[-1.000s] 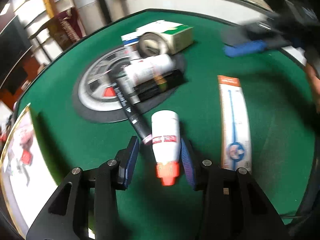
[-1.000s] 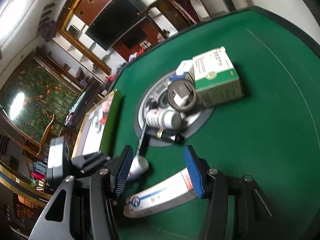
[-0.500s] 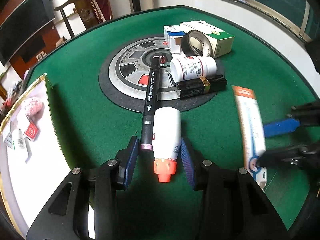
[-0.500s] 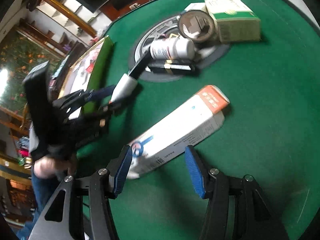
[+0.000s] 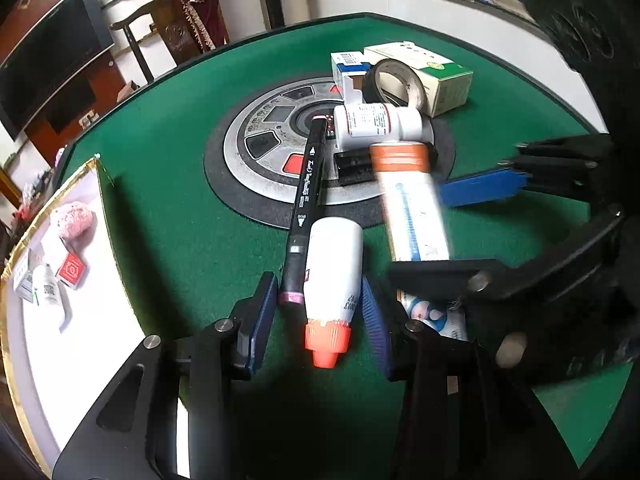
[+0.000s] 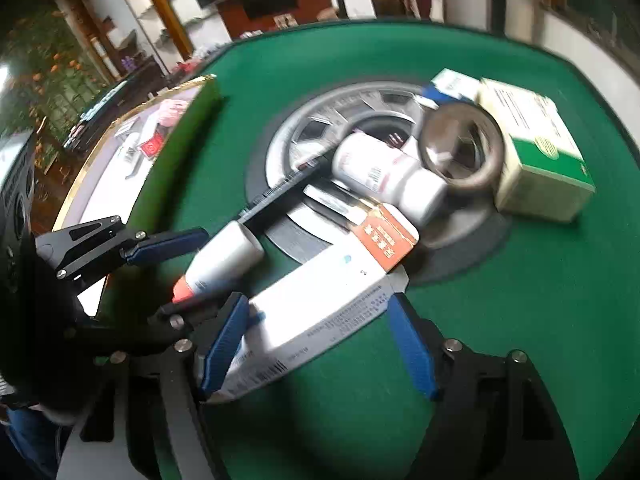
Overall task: Organize objects
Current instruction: 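Grasp the white-and-blue tube box with right tool while left tool holds the bottle, then lift the orange-capped bottle and tube box and carry both toward the white tray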
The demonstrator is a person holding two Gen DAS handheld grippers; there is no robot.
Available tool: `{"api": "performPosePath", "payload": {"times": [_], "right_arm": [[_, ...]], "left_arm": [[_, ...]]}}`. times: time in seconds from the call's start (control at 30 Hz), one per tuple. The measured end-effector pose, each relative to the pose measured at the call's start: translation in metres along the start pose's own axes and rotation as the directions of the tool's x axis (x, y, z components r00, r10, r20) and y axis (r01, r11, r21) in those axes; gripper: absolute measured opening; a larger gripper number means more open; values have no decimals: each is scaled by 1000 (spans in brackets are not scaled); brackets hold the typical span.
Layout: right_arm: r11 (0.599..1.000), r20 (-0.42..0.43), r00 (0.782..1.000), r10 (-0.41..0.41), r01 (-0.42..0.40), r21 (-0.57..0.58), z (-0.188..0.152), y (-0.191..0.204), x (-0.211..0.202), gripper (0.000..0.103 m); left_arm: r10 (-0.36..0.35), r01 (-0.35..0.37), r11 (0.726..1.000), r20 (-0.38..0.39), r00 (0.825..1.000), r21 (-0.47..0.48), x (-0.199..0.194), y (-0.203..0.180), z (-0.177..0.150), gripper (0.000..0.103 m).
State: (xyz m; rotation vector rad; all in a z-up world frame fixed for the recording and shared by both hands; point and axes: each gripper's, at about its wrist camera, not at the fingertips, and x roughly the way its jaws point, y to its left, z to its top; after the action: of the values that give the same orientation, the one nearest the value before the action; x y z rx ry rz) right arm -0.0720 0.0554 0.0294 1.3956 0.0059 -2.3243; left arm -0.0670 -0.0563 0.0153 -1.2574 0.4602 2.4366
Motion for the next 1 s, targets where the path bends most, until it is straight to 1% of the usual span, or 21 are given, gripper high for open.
{"api": "performPosePath", "payload": {"times": [0.03,0.1,0.13,0.2,0.23,0.27,0.37,0.4,0.43,0.47,0.5,0.6,0.63,0.67,0.7,0.77,0.8,0.83,0.9,0.93,1.0], "right_arm": [[998,31,999,39,-38,-42,0,5,1,70],[994,64,997,45,-38,-103,6,7,7,70],[992,64,997,31,-23,-122,9,5,9,66],[993,75,997,-12,20,-112,13,-4,7,65],[994,66,997,-46,52,-93,12,-9,5,65],[995,54,997,-59,63,-76,9,-12,2,65],[994,35,996,-79,81,-69,2,-4,-7,65],[995,19,997,-77,78,-62,0,0,-7,65],[997,-2,998,-59,59,-51,-3,4,-6,64],[996,-10,998,-62,61,-59,-6,5,-7,63],[993,-7,997,-75,74,-95,-9,8,-8,63],[985,15,998,-67,68,-157,-14,6,-14,53],[980,25,998,-64,67,-187,-15,5,-19,45],[977,40,996,-79,85,-198,-15,2,-23,38],[977,47,995,-91,98,-187,-15,-5,-25,36],[982,45,996,-82,88,-165,-14,-14,-27,32],[984,47,995,-91,97,-149,-14,-18,-28,32],[985,50,993,-103,109,-133,-15,-23,-29,31],[984,52,993,-108,114,-136,-15,-24,-30,31],[982,55,992,-115,122,-143,-15,-22,-30,31],[980,59,991,-123,130,-148,-17,-21,-31,32]], "left_arm": [[1,-1,1000,-6,1000,-4,1,3,0,42],[-30,29,999,-19,999,-33,2,8,0,42],[-27,27,999,-20,999,-32,2,8,0,42],[-21,21,999,-21,1000,-29,2,7,0,42],[-20,19,999,-23,1000,-28,2,7,-1,42],[-19,18,999,-25,1000,-30,2,7,-1,42],[-21,20,999,-24,999,-39,3,8,-2,42],[-11,11,999,-21,1000,-37,3,8,-3,42],[-3,3,999,-19,1000,-36,3,9,-3,42],[-9,8,999,-18,1000,-46,3,10,-3,42],[-16,15,998,-17,1000,-57,4,11,-3,42],[-8,7,999,-14,1000,-51,3,10,-3,42],[-3,2,999,-14,1000,-48,3,9,-3,42],[1,-2,999,-12,1000,-44,3,8,-4,42],[2,-2,999,-11,1000,-45,3,8,-3,42],[3,-4,999,-11,1000,-49,3,8,-3,43],[5,-6,999,-9,1000,-49,3,8,-3,43],[9,-9,999,-7,1000,-49,4,7,-3,44],[23,-24,998,-4,1000,-57,5,8,-2,50],[34,-34,997,-2,999,-65,5,8,-1,57],[32,-31,996,9,999,-79,6,9,-1,58]]}}
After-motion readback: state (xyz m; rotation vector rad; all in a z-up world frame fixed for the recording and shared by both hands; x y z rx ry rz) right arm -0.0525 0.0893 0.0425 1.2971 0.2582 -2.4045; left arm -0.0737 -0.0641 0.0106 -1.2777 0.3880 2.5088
